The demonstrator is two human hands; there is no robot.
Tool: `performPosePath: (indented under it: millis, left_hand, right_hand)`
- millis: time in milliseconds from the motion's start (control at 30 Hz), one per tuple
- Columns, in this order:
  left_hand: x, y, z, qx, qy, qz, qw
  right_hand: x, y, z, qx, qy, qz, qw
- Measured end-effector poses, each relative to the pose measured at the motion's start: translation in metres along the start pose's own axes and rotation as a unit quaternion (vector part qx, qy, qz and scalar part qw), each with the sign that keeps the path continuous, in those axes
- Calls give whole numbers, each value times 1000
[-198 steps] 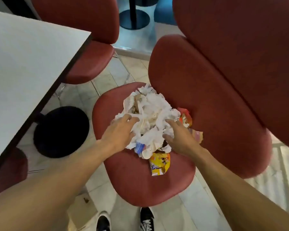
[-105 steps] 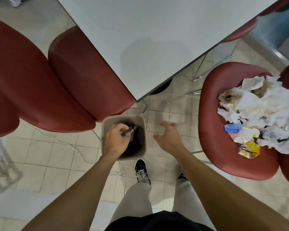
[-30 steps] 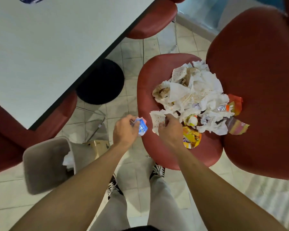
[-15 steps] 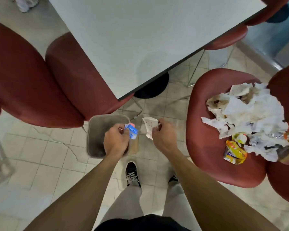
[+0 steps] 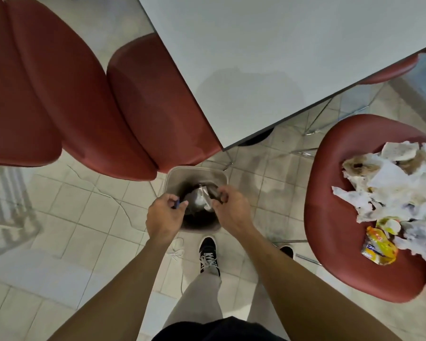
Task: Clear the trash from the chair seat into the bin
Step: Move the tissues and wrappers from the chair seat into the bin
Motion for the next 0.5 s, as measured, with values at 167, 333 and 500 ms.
performPosePath:
  millis: [167,333,500]
  left_hand:
    - [-17,-3,21,41,16,24,999]
    - [-57,-20,57,98,44,67,992]
    - [-102,-52,110,149,77,112,979]
  right_hand:
    - [-27,-1,-20,-1,16,35,999]
    - [-66,-6,-64,-31,31,67,997]
    - [-125,-18,-121,-80,58,112,989]
Point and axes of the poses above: each hand's wrist, its own y-axis towards the middle knuckle, its own z-axis out of the palm, x = y × z, the point moved 4 cm from there along y, towards the middle knuckle, and after that the axes turned 2 degrees about -z, right-handed, at the moved point
